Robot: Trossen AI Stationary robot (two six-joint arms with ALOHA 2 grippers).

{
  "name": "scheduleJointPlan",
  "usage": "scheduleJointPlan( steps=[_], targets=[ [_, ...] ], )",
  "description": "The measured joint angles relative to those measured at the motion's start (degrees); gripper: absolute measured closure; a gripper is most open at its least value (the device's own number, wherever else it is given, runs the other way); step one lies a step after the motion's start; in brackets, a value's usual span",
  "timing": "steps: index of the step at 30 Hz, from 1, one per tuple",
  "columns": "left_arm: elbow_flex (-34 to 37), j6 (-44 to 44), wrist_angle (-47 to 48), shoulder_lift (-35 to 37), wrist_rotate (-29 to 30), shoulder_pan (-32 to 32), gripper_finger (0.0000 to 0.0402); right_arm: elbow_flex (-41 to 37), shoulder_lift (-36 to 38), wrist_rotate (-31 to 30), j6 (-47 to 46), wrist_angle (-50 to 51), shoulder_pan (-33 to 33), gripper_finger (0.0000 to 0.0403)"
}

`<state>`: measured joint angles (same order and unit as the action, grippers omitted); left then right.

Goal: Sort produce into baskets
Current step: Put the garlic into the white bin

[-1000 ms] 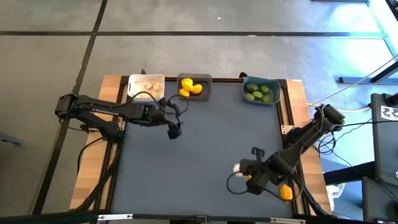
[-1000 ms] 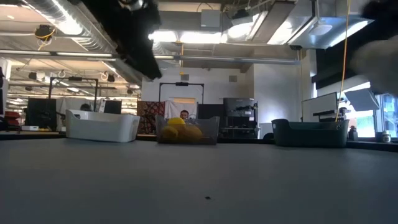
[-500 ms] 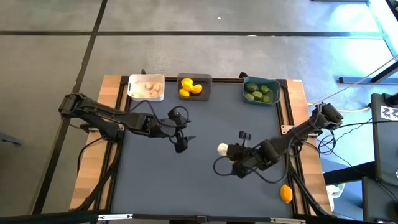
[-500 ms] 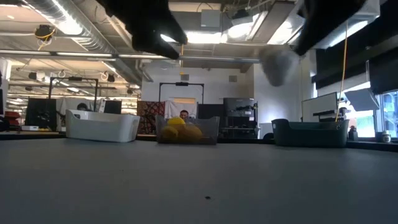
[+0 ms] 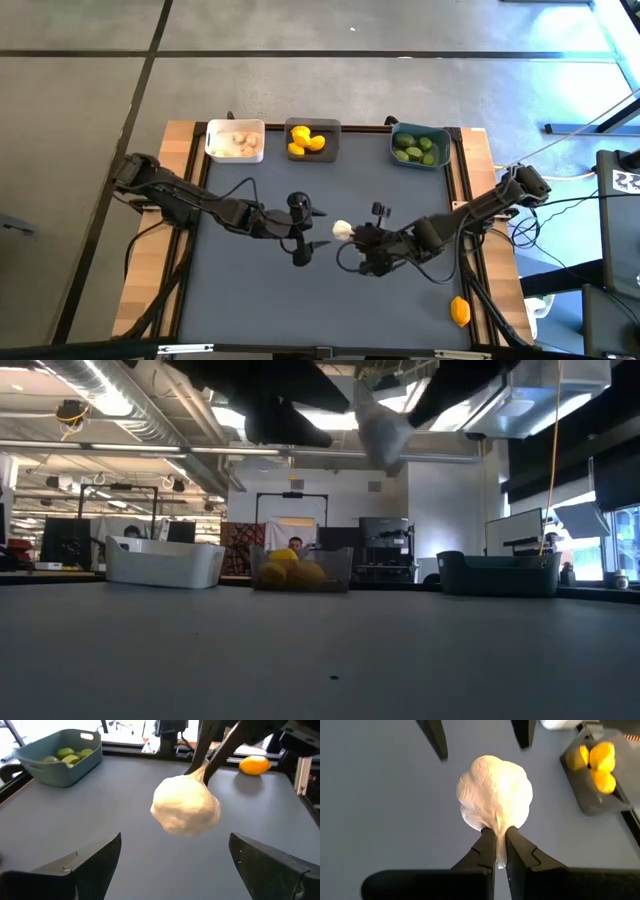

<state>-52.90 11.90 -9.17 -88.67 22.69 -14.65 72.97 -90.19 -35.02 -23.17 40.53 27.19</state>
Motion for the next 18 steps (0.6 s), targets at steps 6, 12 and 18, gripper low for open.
scheduleJointPlan(
  steps=[6,12,18],
  targets=[
    [0.0,-0.3,-3.7,-1.5,0.1,-0.5,0.0034,0.0,0.0,-0.4,1.2,-1.7,0.1,0.0381],
    [0.0,-0.2,-6.8,-1.6,0.1,-0.5,0.0034,0.0,0.0,-0.6,2.6,-4.5,0.1,0.0381],
    [0.0,-1.6,-9.5,-1.6,-1.6,-1.3,0.0037,0.0,0.0,-0.5,7.6,-11.0,0.1,0.0381]
  ],
)
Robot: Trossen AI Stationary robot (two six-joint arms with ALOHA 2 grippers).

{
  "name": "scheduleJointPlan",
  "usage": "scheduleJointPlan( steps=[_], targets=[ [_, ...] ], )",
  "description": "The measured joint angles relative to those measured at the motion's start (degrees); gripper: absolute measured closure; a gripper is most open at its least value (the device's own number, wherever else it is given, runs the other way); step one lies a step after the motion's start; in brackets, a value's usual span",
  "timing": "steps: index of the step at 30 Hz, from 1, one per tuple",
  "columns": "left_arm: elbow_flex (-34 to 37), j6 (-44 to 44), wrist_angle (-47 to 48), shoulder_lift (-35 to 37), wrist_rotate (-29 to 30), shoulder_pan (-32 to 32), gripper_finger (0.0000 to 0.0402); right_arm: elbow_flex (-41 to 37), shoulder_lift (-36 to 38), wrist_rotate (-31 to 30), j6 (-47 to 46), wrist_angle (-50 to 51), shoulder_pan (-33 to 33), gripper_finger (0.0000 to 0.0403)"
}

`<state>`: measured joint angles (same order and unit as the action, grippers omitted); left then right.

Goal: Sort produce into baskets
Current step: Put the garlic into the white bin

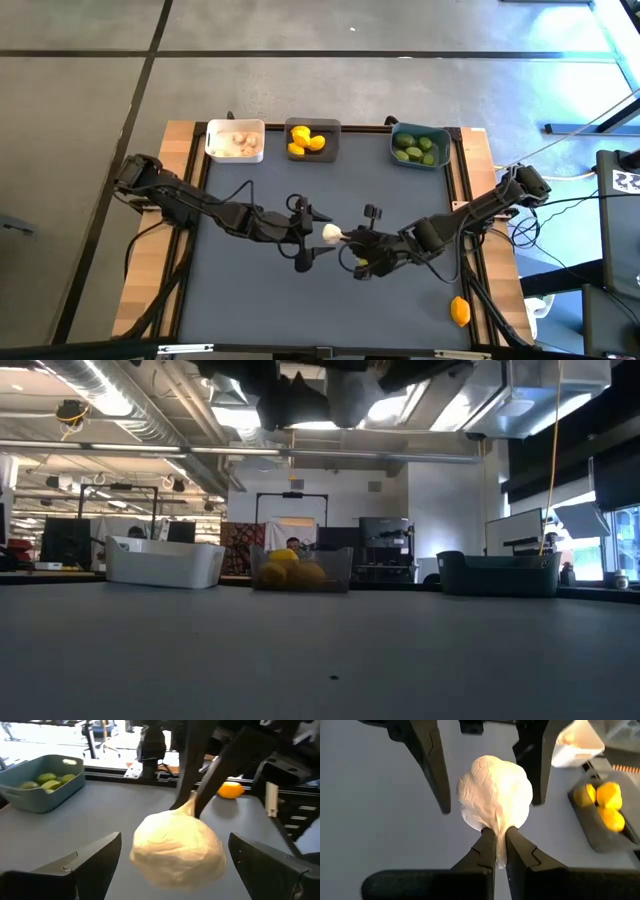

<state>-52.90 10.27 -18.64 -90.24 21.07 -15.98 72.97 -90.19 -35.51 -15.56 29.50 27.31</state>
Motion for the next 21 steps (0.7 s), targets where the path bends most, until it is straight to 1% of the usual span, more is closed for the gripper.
scheduleJointPlan(
  steps=[3,5,12,15,18,21],
  targets=[
    [0.0,-0.2,-0.1,0.0,-0.7,-0.3,0.0050,0.0,0.0,0.0,2.2,-2.4,0.0,0.0381],
    [0.0,-0.2,-0.2,0.0,-0.7,-0.3,0.0067,0.0,0.0,0.2,3.3,-3.7,0.0,0.0381],
    [0.0,-1.2,-0.4,0.0,-0.9,-0.2,0.0156,0.0,0.0,0.5,3.5,-4.5,0.0,0.0381],
    [0.0,-1.7,-0.3,0.0,-0.9,-0.3,0.0183,0.0,0.0,0.6,2.2,-4.8,0.0,0.0377],
    [0.0,-1.7,0.0,0.0,-0.9,-0.3,0.0189,0.0,0.0,1.3,2.0,-4.9,0.0,0.0348],
    [0.0,-1.6,0.4,0.1,-0.9,-0.3,0.0179,0.2,0.1,2.2,1.8,-4.3,0.1,0.0302]
  ],
)
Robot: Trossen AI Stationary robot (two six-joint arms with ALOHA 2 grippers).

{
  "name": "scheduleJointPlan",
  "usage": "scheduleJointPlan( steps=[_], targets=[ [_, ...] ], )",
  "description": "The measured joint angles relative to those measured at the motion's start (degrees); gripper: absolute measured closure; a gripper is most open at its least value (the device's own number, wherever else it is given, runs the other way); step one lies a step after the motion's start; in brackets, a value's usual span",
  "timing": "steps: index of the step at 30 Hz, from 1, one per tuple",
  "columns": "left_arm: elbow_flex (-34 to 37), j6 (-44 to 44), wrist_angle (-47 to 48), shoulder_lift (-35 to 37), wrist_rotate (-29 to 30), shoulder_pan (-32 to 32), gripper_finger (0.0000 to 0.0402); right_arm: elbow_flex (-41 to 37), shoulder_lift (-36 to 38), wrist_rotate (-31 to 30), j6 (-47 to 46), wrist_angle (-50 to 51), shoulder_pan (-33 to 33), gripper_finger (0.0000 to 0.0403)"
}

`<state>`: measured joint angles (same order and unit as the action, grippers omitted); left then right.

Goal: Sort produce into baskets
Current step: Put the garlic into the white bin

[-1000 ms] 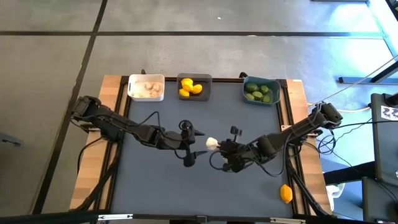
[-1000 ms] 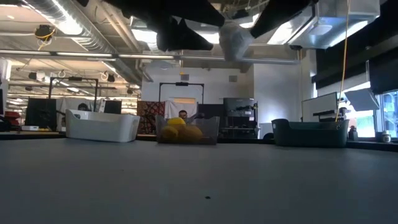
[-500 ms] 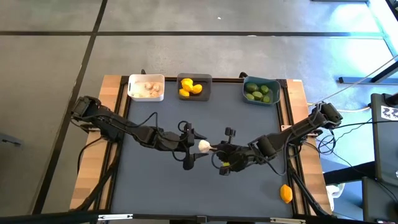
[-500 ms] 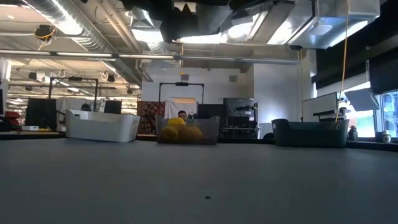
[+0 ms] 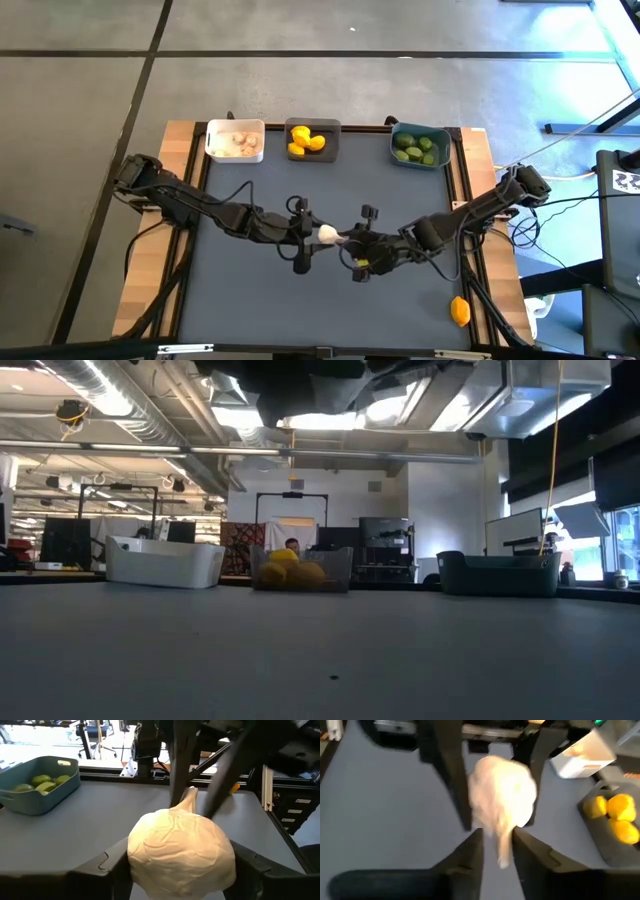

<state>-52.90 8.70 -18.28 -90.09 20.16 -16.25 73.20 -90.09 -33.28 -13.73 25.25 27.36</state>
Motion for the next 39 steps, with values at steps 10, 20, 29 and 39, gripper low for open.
scheduleJointPlan(
  steps=[10,20,29,39],
  targets=[
    [0.0,6.2,17.6,6.7,7.6,0.2,0.0175,7.1,2.0,20.4,-18.1,20.7,3.3,0.0209],
    [0.0,18.1,45.0,16.4,12.4,4.5,0.0169,6.3,0.9,15.1,-35.1,32.3,12.9,0.0205],
    [0.0,24.3,63.8,19.9,12.7,17.0,0.0169,-1.1,0.8,15.0,-45.9,32.0,18.4,0.0205],
    [0.0,19.7,67.4,19.8,12.1,35.6,0.0168,-9.3,0.8,17.4,-53.5,31.2,18.7,0.0205]
  ],
)
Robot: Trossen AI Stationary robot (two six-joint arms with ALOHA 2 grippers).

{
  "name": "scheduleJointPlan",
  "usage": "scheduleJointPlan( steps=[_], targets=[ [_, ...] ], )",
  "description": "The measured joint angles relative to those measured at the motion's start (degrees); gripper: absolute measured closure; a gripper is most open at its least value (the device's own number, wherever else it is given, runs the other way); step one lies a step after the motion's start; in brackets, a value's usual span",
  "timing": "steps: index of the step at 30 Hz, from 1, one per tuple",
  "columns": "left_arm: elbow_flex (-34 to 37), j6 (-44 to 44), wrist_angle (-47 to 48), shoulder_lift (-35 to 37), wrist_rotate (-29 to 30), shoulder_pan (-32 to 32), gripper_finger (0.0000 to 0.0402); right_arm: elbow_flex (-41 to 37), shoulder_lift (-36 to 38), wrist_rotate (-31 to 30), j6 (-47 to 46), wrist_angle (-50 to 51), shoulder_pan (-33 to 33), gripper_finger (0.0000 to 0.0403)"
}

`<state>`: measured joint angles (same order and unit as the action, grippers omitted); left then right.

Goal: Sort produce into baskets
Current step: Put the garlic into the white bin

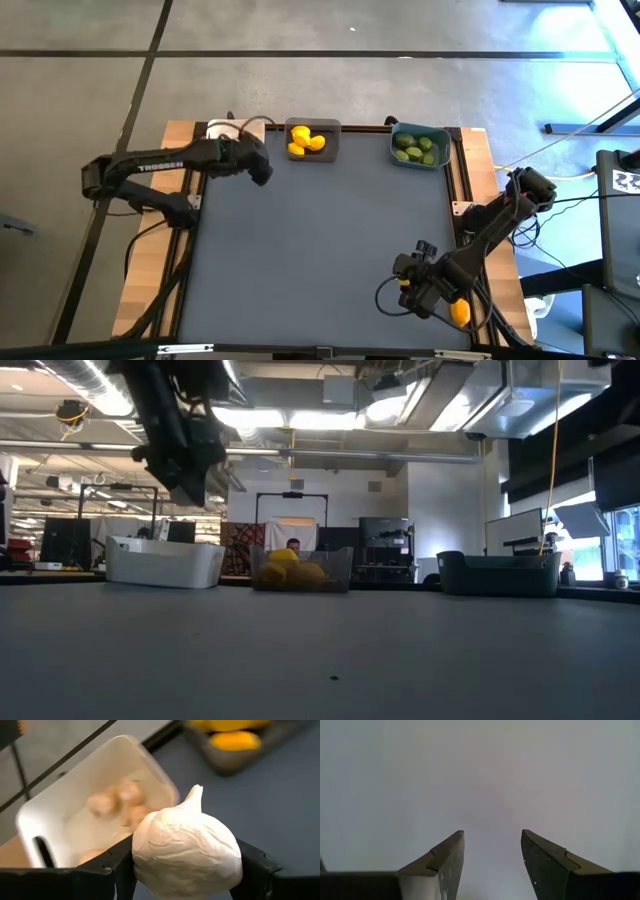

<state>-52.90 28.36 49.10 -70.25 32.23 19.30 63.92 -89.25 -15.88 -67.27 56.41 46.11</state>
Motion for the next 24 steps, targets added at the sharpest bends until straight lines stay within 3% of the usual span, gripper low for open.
scheduleJointPlan(
  steps=[14,24],
  targets=[
    [0.0,-9.1,-1.6,-0.8,0.0,20.0,0.0168,-4.0,0.0,-1.3,0.0,-7.6,0.0,0.0205],
    [0.0,-12.0,-3.3,-9.4,0.0,26.9,0.0168,-4.0,0.0,-4.6,0.7,-7.8,0.0,0.0205]
  ],
)
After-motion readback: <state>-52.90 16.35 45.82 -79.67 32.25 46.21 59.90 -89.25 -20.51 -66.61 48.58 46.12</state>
